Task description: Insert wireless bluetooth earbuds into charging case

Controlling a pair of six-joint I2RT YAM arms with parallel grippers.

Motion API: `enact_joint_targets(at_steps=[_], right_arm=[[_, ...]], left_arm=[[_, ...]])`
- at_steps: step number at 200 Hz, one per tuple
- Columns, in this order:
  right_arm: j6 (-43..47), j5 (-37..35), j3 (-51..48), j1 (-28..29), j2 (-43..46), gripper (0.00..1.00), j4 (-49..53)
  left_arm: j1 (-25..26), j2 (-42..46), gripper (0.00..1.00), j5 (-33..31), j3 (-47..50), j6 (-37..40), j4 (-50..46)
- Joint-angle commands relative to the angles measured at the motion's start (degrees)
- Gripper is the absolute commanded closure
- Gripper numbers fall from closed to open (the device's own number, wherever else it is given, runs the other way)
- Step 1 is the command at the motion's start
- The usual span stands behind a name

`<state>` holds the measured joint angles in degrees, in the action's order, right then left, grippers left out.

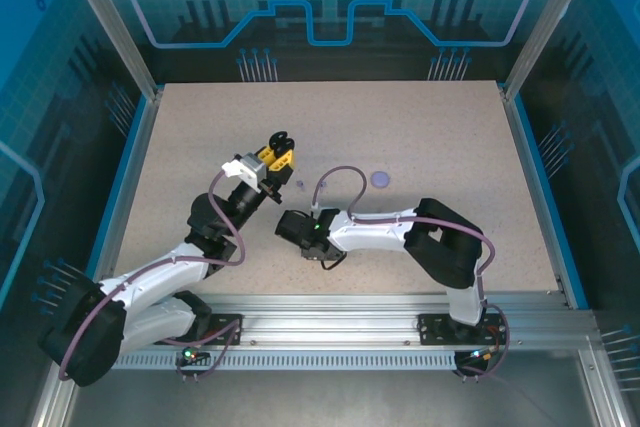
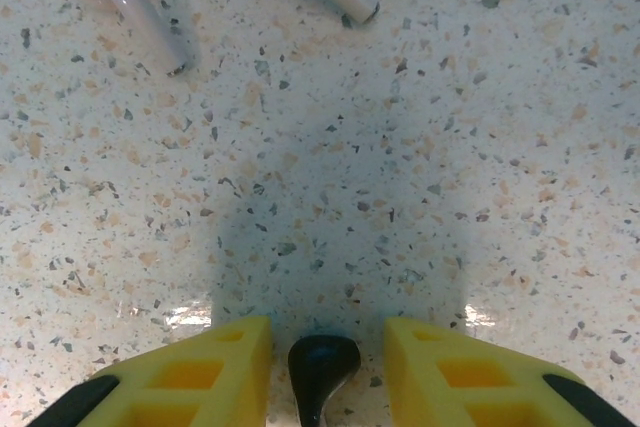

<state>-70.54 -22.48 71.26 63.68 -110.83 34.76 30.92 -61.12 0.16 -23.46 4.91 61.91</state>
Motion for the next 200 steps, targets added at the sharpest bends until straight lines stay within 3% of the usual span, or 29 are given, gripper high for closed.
enact_joint_targets(at_steps=[1,120,200], right_arm=[[-0.7,0.2,1.3,-0.7,-2.2,0.67,-1.0],[-0.3,1.3,1.3,-1.1,-2.9,0.78,-2.2],[-0.1,-1.9,-1.7,-1.4,3.9,0.81,-2.3]], left_arm=[[-0.2,0.0,1.00,-0.5,0.6,1.0,1.5],[-0.4,-0.4,1.00,-0.3,0.8,0.9,2.0],[-0.3,-0.4,1.00,0.0,0.4,0.8,1.6]])
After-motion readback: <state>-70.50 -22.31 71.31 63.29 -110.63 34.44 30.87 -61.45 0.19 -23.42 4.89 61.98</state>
